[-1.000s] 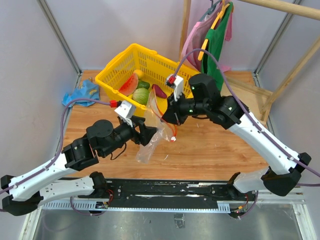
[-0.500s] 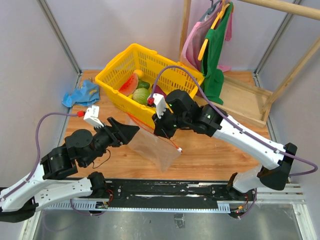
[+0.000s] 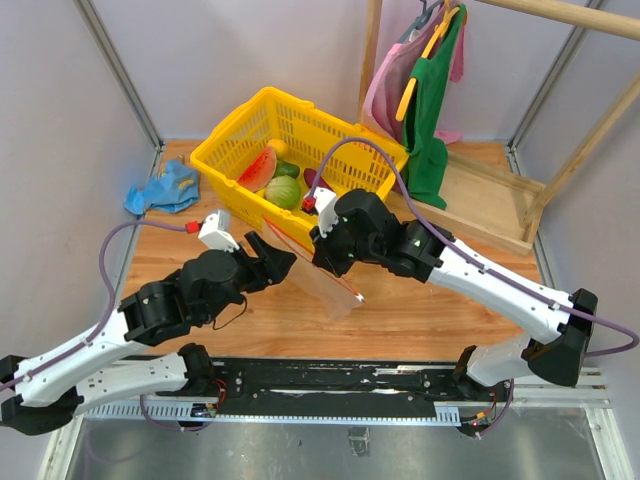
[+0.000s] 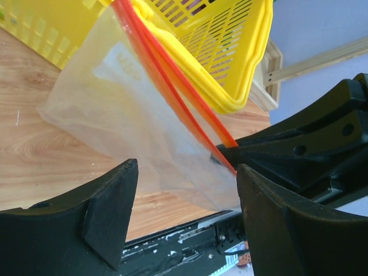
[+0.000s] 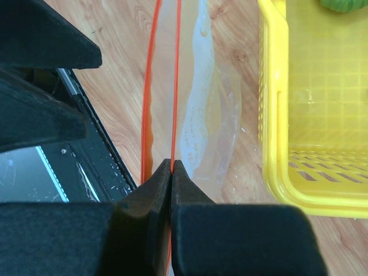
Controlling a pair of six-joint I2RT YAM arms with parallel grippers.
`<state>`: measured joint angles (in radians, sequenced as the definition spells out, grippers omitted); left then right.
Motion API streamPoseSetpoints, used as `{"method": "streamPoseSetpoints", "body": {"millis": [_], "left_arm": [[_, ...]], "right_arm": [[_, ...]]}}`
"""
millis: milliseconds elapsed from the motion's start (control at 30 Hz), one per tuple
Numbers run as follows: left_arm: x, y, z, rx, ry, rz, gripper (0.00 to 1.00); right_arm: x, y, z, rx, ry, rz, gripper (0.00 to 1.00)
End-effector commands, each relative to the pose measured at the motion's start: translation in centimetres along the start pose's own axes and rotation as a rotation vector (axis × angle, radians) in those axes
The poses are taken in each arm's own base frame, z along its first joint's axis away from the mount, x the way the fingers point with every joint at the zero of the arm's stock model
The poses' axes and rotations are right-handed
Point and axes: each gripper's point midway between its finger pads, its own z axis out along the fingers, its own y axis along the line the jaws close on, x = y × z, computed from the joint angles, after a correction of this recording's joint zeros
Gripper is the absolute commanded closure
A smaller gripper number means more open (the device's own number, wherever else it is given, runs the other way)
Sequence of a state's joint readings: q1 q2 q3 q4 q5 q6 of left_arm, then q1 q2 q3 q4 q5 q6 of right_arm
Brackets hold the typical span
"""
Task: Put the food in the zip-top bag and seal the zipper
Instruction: Open the zipper of the food storage bag at the center of the board.
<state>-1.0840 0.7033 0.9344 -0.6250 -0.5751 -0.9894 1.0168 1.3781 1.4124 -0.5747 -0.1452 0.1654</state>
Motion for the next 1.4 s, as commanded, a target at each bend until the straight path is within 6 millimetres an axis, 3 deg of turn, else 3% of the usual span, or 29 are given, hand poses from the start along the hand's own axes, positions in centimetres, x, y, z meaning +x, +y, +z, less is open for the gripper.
{"method": "streamPoseSetpoints", "body": {"millis": [0, 100, 333, 967, 1367], "left_arm": [[-0.3, -0.9, 1.5, -0.006, -0.055, -0.045, 0.28], [-0.2, -1.4, 2.2, 0.012, -0.065, -0.052, 0.31], [1.1, -0.4, 3.3, -0.039, -0.046, -0.023, 0.4], [1.1, -0.6, 3.8, -0.029, -0.071, -0.074, 0.42], [2.8, 1.8, 3.8, -0.11, -0.016, -0.061, 0.55]], "right_arm": [[-0.7, -0.1, -0.4, 0.034, -0.066, 0.012, 0.99], [-0.4, -0.4, -0.3, 0.051, -0.069, 0.013, 0.99], [0.1, -0.7, -0.3, 0.07, -0.073, 0.008, 0.99], [1.9, -0.8, 0.4, 0.076, -0.041, -0.031, 0.99], [1.2, -1.8, -0.3, 0.136, -0.066, -0.032, 0.99]]}}
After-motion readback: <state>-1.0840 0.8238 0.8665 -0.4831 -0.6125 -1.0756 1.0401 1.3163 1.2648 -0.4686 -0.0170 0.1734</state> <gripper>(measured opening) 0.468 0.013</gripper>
